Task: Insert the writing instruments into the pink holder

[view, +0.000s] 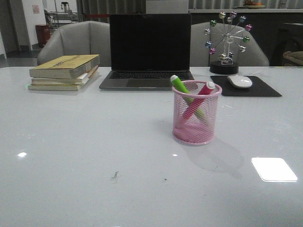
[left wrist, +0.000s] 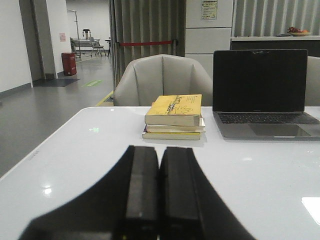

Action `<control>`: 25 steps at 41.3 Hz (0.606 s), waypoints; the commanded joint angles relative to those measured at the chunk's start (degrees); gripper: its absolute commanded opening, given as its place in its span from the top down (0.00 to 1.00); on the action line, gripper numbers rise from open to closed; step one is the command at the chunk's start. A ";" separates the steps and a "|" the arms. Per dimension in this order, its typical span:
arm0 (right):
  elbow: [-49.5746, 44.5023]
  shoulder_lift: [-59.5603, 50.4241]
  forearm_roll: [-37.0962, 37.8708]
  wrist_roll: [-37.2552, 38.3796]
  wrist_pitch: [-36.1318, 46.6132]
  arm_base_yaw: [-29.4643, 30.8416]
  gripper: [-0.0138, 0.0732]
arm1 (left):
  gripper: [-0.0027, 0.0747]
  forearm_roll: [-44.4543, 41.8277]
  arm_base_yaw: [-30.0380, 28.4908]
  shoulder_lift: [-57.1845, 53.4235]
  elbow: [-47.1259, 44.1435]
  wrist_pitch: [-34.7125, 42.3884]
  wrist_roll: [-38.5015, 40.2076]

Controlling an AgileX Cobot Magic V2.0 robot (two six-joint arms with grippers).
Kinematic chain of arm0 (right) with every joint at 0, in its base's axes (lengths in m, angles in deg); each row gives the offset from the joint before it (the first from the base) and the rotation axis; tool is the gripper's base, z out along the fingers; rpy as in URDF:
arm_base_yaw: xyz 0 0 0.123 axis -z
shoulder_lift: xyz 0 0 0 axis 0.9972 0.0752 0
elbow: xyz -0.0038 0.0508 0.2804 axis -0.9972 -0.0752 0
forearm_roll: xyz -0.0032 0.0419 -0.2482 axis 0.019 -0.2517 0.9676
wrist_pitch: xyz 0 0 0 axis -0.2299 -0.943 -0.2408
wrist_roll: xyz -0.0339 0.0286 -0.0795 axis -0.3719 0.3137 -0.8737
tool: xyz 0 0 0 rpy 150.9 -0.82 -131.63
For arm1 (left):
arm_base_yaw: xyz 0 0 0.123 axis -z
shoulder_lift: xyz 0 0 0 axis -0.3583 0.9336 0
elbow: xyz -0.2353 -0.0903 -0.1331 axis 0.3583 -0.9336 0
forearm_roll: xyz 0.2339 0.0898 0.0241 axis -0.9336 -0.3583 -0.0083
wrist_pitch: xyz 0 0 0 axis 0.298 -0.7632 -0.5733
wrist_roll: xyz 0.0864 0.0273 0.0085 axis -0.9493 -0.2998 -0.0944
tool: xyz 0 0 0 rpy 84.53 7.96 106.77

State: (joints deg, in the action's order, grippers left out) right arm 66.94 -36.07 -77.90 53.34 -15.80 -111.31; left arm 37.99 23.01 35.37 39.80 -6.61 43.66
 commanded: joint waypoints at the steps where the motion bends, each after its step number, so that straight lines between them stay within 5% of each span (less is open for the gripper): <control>1: 1.63 -0.15 0.23 -0.18 3.44 -0.11 0.81 | 0.85 0.63 -0.08 -1.12 -0.15 5.21 0.72; 25: 1.41 -1.28 0.52 -0.26 3.36 -0.32 0.81 | 0.85 0.63 -0.08 -1.12 -0.15 5.21 0.72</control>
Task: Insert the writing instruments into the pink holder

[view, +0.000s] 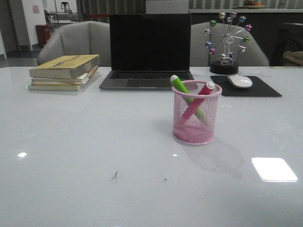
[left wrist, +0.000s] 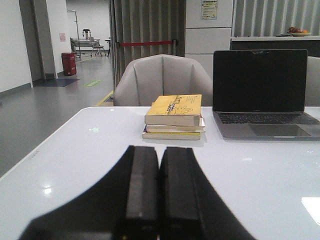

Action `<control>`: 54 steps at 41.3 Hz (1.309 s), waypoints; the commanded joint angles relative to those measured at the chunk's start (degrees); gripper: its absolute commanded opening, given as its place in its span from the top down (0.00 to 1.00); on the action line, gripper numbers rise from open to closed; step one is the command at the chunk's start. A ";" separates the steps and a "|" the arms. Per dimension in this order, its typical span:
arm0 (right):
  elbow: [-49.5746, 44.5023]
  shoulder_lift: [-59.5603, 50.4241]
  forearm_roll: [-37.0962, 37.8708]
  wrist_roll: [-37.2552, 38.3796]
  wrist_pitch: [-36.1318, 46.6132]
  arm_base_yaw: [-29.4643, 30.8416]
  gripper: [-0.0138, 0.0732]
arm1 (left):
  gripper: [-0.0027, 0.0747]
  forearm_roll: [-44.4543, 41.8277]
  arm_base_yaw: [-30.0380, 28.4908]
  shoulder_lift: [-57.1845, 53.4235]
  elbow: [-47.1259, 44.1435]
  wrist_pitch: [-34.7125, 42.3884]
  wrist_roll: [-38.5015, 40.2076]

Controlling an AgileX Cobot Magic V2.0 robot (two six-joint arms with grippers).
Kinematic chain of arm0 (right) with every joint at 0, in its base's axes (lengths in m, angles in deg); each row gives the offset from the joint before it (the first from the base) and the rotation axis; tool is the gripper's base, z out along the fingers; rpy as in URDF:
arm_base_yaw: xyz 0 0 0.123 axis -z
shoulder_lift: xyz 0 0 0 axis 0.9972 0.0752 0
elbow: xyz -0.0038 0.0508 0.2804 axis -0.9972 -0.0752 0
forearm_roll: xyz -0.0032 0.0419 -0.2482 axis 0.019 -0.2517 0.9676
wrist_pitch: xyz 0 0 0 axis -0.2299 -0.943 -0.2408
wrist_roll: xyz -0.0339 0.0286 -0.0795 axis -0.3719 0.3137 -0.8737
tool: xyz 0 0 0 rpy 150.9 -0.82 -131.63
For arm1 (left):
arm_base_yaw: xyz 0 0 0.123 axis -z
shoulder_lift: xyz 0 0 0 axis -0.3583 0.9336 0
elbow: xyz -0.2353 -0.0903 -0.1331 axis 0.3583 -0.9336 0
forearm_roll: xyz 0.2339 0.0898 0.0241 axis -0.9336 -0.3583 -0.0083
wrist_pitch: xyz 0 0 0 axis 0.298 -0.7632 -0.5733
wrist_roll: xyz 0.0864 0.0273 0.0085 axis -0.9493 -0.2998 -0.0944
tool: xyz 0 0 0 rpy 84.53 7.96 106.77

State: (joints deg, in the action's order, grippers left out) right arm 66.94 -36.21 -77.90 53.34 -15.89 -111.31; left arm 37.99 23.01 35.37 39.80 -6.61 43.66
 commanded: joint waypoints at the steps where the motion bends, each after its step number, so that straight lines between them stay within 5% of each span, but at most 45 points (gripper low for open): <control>1: 1.09 -1.68 1.25 -0.26 3.68 -0.03 0.81 | 0.85 0.63 -0.08 -1.12 -0.15 5.21 0.72; 20: -20.92 -32.67 2.62 -0.26 28.11 24.99 0.81 | 0.85 0.63 -0.08 -1.12 -0.15 5.21 0.72; 30: -30.84 -37.46 2.62 -0.25 39.14 25.65 0.81 | 0.85 0.63 -0.08 -1.12 -0.15 5.21 0.72; 54: -30.59 -37.46 4.53 5.31 43.68 25.65 0.81 | 0.85 0.63 -0.08 -1.12 -0.15 5.21 0.72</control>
